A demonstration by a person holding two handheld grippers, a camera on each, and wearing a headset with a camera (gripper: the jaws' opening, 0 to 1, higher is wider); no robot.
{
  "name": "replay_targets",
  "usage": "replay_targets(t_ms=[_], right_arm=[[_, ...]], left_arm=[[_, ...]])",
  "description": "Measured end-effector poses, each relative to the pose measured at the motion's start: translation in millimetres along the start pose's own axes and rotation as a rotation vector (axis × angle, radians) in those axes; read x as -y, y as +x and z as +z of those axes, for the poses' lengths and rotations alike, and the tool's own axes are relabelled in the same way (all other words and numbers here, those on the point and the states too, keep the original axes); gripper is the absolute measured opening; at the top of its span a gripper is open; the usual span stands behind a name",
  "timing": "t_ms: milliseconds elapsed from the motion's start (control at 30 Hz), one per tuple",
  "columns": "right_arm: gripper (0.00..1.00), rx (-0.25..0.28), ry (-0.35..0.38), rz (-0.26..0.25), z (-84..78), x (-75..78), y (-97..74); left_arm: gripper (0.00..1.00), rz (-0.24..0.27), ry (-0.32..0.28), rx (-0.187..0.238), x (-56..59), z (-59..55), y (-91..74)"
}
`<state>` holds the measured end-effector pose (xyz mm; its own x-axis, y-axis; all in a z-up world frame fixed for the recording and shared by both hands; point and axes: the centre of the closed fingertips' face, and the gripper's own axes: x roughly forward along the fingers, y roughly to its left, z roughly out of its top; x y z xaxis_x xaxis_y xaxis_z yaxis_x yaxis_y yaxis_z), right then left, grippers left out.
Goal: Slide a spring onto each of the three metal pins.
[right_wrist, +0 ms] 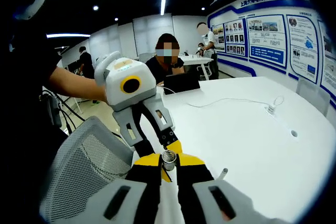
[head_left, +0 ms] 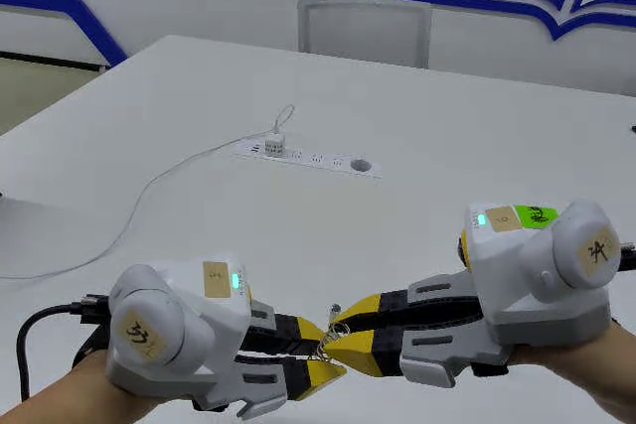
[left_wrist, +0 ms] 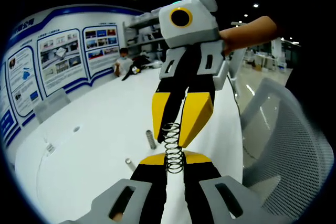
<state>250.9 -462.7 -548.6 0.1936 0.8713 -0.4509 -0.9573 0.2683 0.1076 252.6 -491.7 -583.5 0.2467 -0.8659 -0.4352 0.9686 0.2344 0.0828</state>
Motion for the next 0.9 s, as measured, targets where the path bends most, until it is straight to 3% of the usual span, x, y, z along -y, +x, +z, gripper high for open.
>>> replay_targets(t_ms=[233,533,700,900], right_arm=[[0.1,0.001,0.0,-0.01,2.0,-0.7,0.6],[0.1,-0.007,-0.031,-0.039,9.4,7.6,-1.4],[0.1,-0.009,-0.043,-0.066,11.4,18.0,-6.0],[0.1,-0.003,-0.031,-0.119,12.4,34.9,-7.6]], left_arm=[[0.11,-0.002,-0.037,0.024,0.8,0.5,-1.3],[0.14,0.054,-0.029,0.027,-10.2,-0.5,-7.1],[0.3,0.109,-0.06,0.033,-23.1,-2.8,-15.0],[0.46,0.131,-0.095,0.027,-30.4,-7.2,-21.5]])
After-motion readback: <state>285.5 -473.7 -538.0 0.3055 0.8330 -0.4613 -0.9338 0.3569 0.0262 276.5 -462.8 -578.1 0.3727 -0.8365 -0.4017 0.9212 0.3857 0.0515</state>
